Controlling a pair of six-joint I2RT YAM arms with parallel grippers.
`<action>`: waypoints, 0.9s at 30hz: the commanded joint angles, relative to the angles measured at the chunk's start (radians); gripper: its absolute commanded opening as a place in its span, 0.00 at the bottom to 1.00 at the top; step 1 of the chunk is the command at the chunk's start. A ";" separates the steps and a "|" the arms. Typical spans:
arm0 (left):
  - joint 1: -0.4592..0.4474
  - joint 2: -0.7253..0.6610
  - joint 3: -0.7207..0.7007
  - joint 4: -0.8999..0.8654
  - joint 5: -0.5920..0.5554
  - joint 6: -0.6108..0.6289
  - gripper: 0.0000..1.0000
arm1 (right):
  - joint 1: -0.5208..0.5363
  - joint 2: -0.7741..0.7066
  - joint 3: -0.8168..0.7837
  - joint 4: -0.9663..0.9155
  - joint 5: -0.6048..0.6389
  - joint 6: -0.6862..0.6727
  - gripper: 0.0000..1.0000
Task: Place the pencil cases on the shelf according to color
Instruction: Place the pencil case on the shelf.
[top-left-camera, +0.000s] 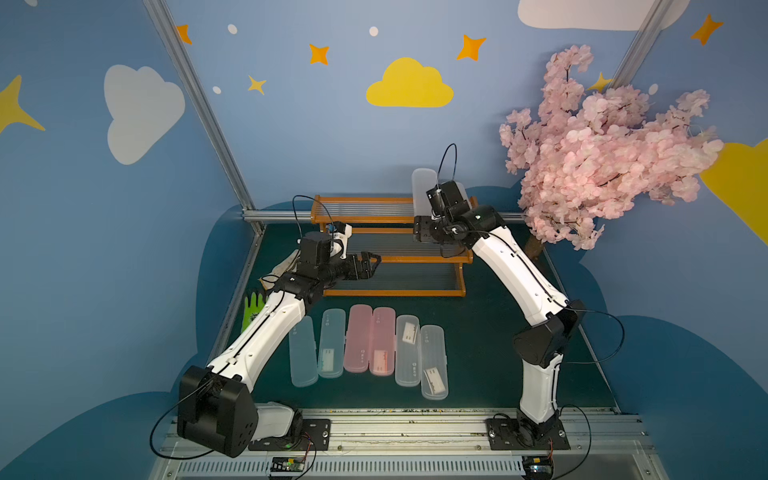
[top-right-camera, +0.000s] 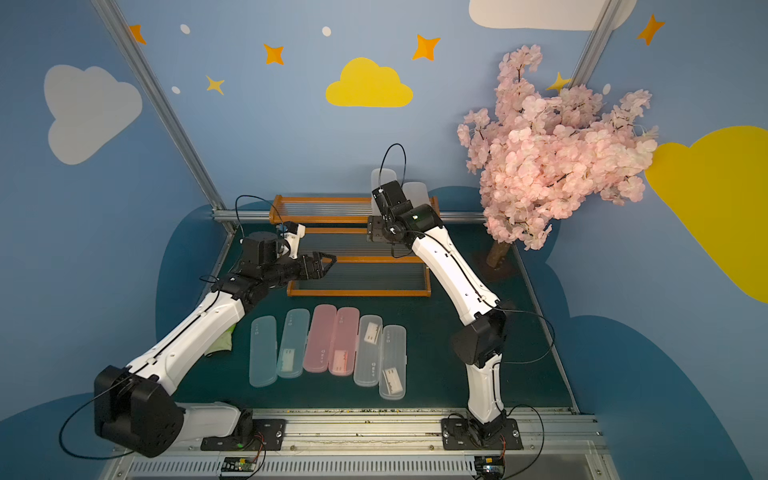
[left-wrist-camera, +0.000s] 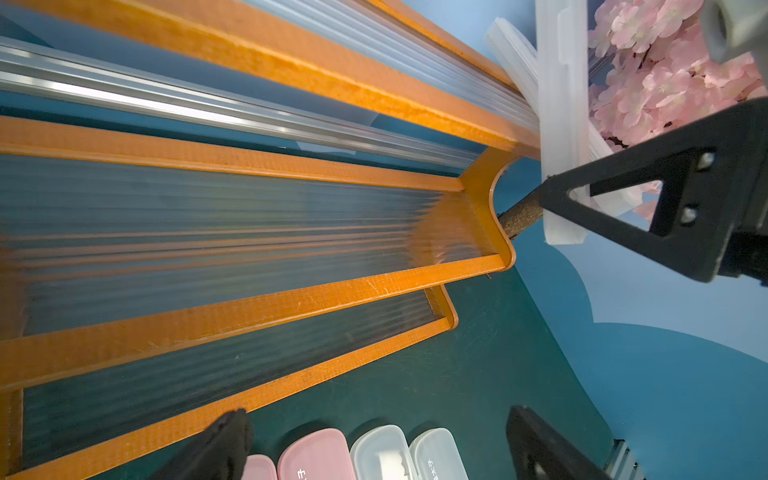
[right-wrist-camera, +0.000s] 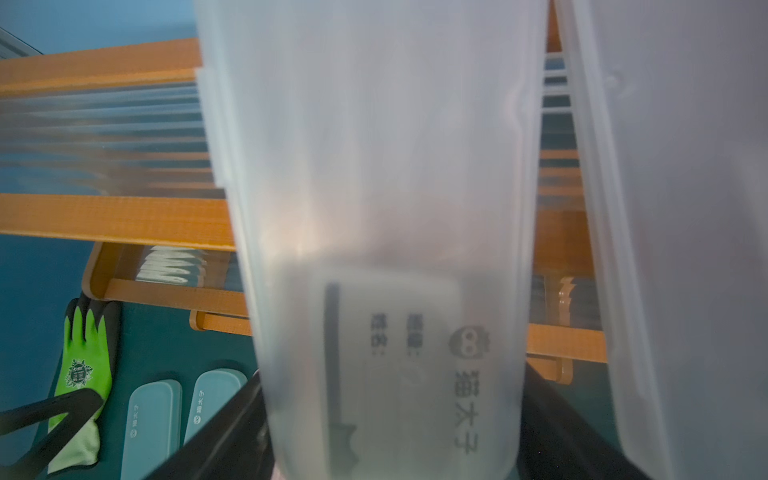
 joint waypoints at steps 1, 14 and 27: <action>-0.002 0.005 -0.003 0.011 0.015 -0.005 1.00 | -0.011 0.020 0.040 -0.005 -0.014 0.009 0.81; -0.007 0.010 0.002 0.006 0.015 0.001 1.00 | -0.014 0.007 0.062 0.006 -0.027 0.008 0.88; -0.014 0.012 0.004 -0.009 -0.015 0.036 1.00 | 0.017 -0.120 0.020 0.033 0.043 -0.074 0.98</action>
